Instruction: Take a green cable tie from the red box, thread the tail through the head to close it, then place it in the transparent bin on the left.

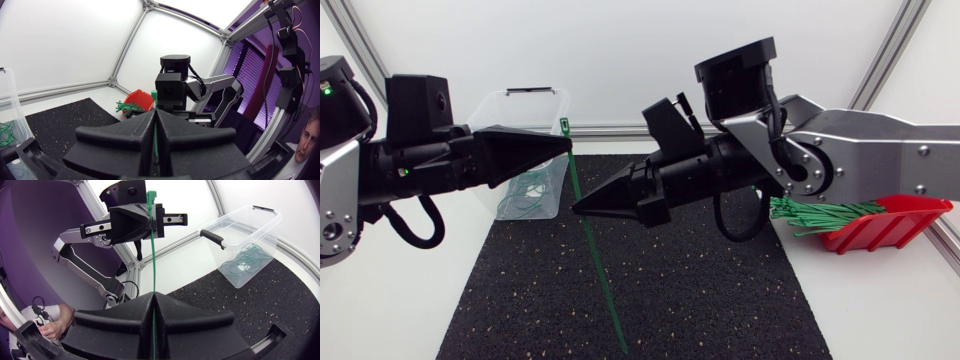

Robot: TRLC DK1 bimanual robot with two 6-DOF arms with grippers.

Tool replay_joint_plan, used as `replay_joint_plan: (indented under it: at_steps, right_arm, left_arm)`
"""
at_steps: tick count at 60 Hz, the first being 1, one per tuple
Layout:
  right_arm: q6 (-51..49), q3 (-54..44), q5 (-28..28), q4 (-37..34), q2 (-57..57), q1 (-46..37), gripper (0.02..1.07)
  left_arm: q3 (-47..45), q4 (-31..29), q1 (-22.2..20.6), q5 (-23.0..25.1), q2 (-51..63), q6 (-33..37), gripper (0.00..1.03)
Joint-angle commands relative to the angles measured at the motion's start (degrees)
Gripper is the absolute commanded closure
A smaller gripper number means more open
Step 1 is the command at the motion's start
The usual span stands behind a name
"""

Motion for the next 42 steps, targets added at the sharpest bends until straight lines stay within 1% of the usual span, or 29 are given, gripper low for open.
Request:
replay_joint_plan:
  at_steps: [1, 2, 4, 8, 12, 15, 18, 22, 27, 32, 37, 42]
  right_arm:
    - [0.7, 0.2, 0.4, -1.8, 0.3, -0.2, 0.88]
    - [0.7, 0.3, 0.4, -2.0, 0.2, -0.3, 0.84]
    - [-0.1, 0.8, 0.4, -3.2, 0.0, -0.6, 0.71]
    - [-0.6, 1.1, 0.7, -4.3, -1.1, -1.2, 0.50]
    - [-2.3, 1.9, 1.4, -6.7, -1.8, -1.9, 0.42]
    - [-4.3, 2.8, 3.0, -9.2, -2.6, -2.0, 0.35]
    - [-6.7, 3.5, 4.4, -12.0, -3.5, -2.1, 0.32]
    - [-8.2, 4.6, 5.2, -14.2, -4.2, -3.5, 0.32]
    - [-13.9, 6.5, 7.9, -20.2, -5.0, -3.9, 0.30]
    - [-17.1, 6.7, 11.9, -22.7, -5.7, -4.3, 0.30]
    - [-20.4, 6.6, 14.4, -24.3, -5.7, -5.1, 0.30]
    - [-24.8, 6.1, 19.8, -25.7, -5.6, -5.3, 0.30]
  left_arm:
    - [0.7, 1.3, 0.2, 0.3, -0.3, -1.2, 1.00]
    - [0.6, 1.4, 0.2, 0.3, -0.3, -1.1, 1.00]
    - [0.6, 1.3, 0.3, 0.3, -0.2, -1.2, 1.00]
    - [0.9, 1.0, 1.1, 0.3, -0.3, -1.4, 1.00]
    - [1.1, 0.7, 2.1, 0.5, -0.7, -2.2, 1.00]
    - [1.1, 0.4, 2.4, 0.7, -0.9, -2.8, 1.00]
    - [1.1, -0.1, 3.2, 1.0, -1.2, -3.4, 1.00]
    - [1.2, -1.1, 3.6, 1.0, -1.8, -3.6, 1.00]
    - [1.3, -2.7, 3.7, 1.2, -2.5, -3.6, 1.00]
    - [1.1, -3.6, 4.0, 1.1, -3.3, -3.6, 1.00]
    - [1.3, -5.1, 4.4, 1.1, -3.8, -3.6, 1.00]
    - [1.5, -6.1, 4.7, 1.1, -3.9, -3.6, 1.00]
